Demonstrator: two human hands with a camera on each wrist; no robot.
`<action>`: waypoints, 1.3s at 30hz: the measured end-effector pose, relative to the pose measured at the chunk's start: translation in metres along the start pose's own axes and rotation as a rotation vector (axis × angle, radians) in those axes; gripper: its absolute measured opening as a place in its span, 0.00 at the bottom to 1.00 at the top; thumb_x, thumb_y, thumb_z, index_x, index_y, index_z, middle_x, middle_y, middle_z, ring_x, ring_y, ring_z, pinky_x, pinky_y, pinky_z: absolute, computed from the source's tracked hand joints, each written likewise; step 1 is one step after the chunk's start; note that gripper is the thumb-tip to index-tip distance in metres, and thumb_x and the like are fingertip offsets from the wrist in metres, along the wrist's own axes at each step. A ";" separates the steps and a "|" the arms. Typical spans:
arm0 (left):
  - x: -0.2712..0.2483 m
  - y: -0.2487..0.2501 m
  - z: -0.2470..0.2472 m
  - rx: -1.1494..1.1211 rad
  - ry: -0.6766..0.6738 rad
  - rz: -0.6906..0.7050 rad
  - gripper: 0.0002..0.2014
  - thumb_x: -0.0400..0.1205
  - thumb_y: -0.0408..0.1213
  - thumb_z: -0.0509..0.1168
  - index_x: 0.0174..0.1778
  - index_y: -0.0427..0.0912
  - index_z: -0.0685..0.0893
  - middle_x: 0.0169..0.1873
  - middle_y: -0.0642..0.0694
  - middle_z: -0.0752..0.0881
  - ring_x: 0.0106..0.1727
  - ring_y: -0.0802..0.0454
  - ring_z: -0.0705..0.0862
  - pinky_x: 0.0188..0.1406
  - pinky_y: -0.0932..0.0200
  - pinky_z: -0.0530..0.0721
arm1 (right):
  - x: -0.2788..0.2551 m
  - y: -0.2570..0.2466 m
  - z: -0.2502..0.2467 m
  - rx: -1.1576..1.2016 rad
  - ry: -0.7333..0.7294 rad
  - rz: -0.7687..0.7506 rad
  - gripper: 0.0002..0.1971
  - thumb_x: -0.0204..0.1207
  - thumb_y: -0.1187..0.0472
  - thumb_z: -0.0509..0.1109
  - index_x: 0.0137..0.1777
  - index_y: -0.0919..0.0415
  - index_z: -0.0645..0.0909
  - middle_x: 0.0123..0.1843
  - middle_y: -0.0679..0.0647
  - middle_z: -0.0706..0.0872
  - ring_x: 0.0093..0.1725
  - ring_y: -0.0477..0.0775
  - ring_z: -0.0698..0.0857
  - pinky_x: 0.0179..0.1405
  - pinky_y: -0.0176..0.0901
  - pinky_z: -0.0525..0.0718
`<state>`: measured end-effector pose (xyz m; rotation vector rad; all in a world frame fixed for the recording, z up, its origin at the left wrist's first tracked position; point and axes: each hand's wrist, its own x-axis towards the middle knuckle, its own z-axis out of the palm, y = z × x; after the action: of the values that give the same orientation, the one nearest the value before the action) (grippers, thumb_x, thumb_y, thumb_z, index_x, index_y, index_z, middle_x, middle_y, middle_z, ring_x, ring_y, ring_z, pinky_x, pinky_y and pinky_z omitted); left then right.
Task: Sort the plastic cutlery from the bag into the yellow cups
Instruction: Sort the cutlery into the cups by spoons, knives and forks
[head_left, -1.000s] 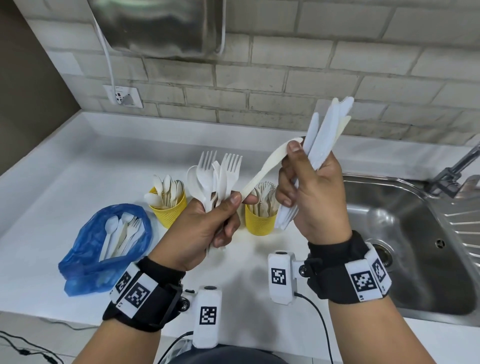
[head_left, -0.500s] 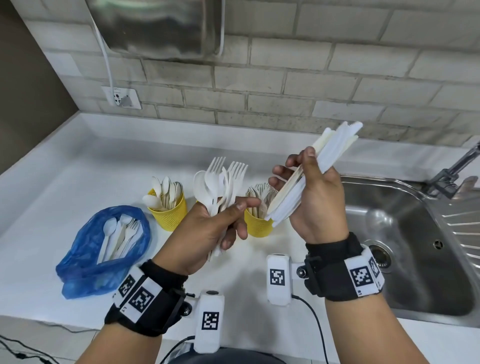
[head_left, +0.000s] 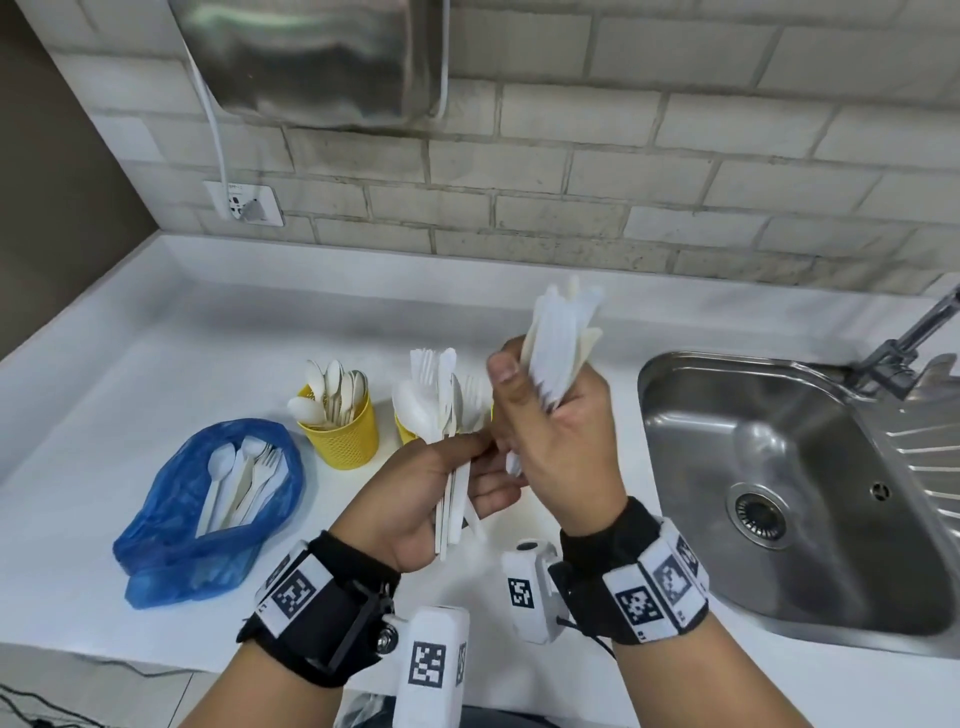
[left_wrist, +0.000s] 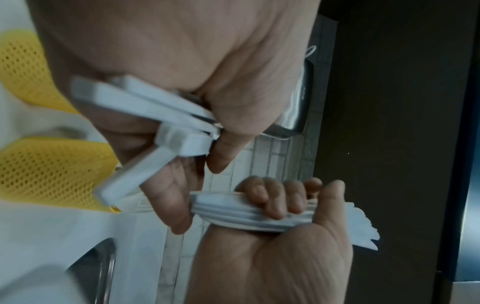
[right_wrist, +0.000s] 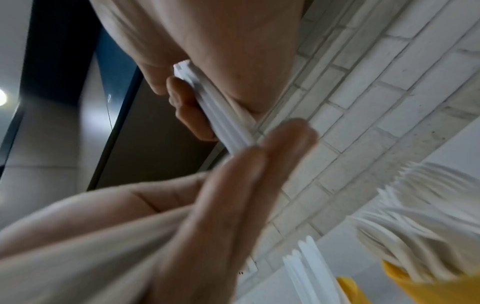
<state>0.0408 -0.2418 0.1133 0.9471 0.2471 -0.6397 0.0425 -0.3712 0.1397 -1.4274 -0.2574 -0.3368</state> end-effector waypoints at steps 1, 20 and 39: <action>0.000 0.000 -0.003 -0.001 0.006 0.006 0.17 0.89 0.31 0.62 0.66 0.19 0.82 0.65 0.20 0.83 0.65 0.31 0.87 0.66 0.44 0.87 | -0.003 0.005 0.001 -0.026 -0.019 0.034 0.13 0.82 0.50 0.72 0.40 0.56 0.80 0.26 0.43 0.78 0.26 0.47 0.78 0.34 0.46 0.77; -0.016 0.020 -0.056 0.269 0.163 0.169 0.13 0.90 0.44 0.63 0.63 0.45 0.90 0.49 0.41 0.94 0.42 0.45 0.93 0.36 0.60 0.89 | 0.017 0.026 -0.011 -0.235 0.240 0.246 0.21 0.83 0.53 0.73 0.35 0.68 0.86 0.23 0.70 0.82 0.17 0.65 0.78 0.21 0.51 0.80; -0.048 0.057 -0.103 0.371 0.108 0.254 0.22 0.77 0.60 0.69 0.58 0.50 0.93 0.27 0.49 0.62 0.22 0.55 0.59 0.28 0.58 0.52 | 0.051 0.086 0.068 -0.934 0.016 0.244 0.20 0.80 0.46 0.75 0.38 0.62 0.77 0.43 0.67 0.87 0.46 0.69 0.87 0.43 0.55 0.85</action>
<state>0.0452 -0.1149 0.1149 1.3478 0.1006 -0.4058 0.1244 -0.2979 0.0883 -2.3457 0.1198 -0.2738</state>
